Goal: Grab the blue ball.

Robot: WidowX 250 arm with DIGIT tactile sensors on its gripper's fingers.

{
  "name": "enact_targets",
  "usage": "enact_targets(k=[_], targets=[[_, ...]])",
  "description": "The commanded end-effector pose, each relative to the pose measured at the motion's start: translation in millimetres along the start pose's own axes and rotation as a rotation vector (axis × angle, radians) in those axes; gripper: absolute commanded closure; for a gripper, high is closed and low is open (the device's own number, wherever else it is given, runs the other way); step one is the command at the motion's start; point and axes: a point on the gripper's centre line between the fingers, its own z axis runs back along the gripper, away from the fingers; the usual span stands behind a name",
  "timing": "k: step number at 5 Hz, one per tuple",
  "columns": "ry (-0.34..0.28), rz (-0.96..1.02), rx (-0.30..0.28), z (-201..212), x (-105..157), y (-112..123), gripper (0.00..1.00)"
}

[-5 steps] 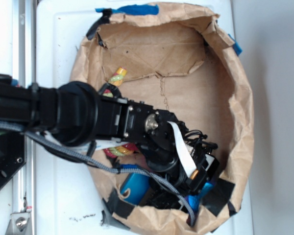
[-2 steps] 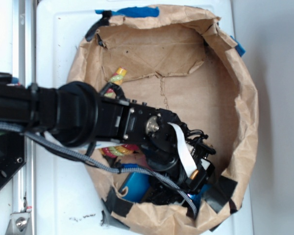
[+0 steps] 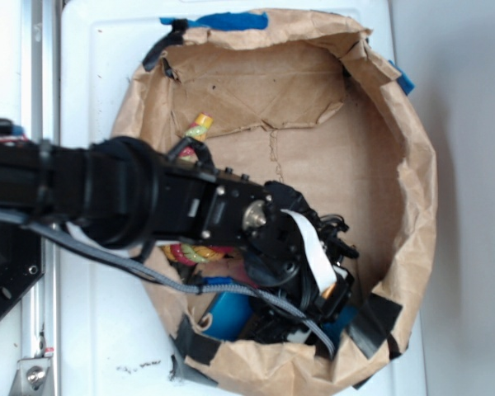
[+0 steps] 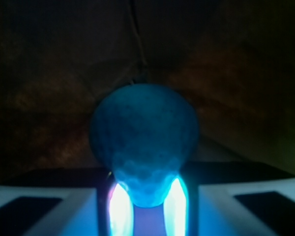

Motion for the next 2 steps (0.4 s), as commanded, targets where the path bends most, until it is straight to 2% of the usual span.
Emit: enact_targets(k=[1, 2], targets=[[0.063, 0.121, 0.142, 60.1, 12.7, 7.6, 1.00], [0.180, 0.202, 0.176, 86.4, 8.0, 13.9, 1.00]])
